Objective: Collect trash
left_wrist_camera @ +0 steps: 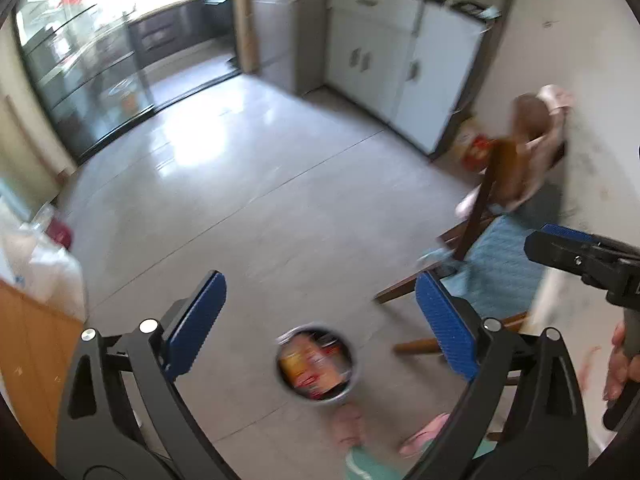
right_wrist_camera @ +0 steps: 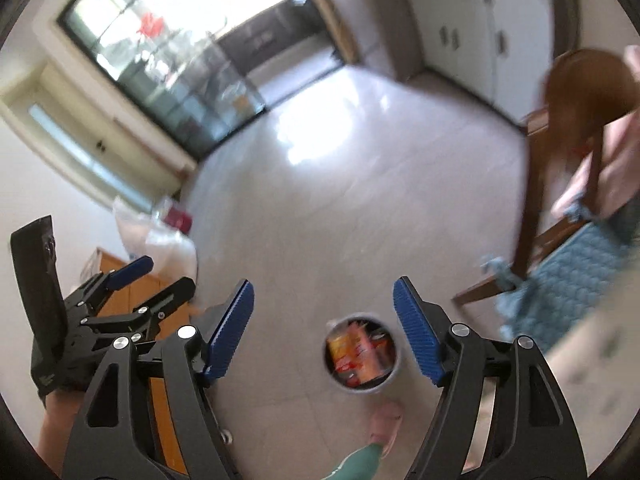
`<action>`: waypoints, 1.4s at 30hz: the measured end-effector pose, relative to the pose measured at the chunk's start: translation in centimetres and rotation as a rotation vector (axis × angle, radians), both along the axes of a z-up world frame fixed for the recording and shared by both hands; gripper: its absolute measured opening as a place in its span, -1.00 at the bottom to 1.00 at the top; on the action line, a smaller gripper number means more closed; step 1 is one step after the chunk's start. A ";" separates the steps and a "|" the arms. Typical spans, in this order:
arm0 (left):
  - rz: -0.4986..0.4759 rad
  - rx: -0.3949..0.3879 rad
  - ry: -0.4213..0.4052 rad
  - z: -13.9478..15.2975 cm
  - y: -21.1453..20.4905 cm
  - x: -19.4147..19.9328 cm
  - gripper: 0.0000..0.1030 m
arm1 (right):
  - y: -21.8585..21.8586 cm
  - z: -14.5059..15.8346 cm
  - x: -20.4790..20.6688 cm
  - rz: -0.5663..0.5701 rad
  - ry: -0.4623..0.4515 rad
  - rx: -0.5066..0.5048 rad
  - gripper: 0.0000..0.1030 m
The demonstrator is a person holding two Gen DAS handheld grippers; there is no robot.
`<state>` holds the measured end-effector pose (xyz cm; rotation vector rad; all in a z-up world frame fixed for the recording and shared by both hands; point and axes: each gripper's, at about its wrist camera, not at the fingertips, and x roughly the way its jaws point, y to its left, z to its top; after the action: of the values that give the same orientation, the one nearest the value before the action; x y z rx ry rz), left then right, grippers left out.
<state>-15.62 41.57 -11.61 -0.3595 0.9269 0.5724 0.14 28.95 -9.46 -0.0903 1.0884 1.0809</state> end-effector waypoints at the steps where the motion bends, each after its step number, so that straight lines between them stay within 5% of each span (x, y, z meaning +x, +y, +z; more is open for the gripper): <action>1: -0.014 -0.002 -0.015 0.6 -0.8 0.7 0.81 | -1.4 0.7 0.8 -0.026 -0.012 0.004 0.41; 8: -0.173 0.045 -0.106 5.2 -8.5 7.2 0.82 | -12.8 5.4 4.7 -0.205 -0.118 0.002 0.45; 17: -0.330 0.057 -0.154 7.6 -15.7 12.3 0.83 | -23.5 7.3 7.2 -0.370 -0.191 0.001 0.45; 37: -0.601 0.140 -0.216 11.7 -28.1 18.5 0.86 | -37.9 9.5 8.5 -0.641 -0.287 -0.051 0.60; 42: -0.682 0.152 -0.220 12.0 -31.5 19.0 0.86 | -42.1 8.1 8.4 -0.736 -0.231 -0.063 0.65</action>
<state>3.43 10.06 0.37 0.0421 0.7275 -0.0266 8.55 -13.16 -1.40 0.1274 0.8388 0.3627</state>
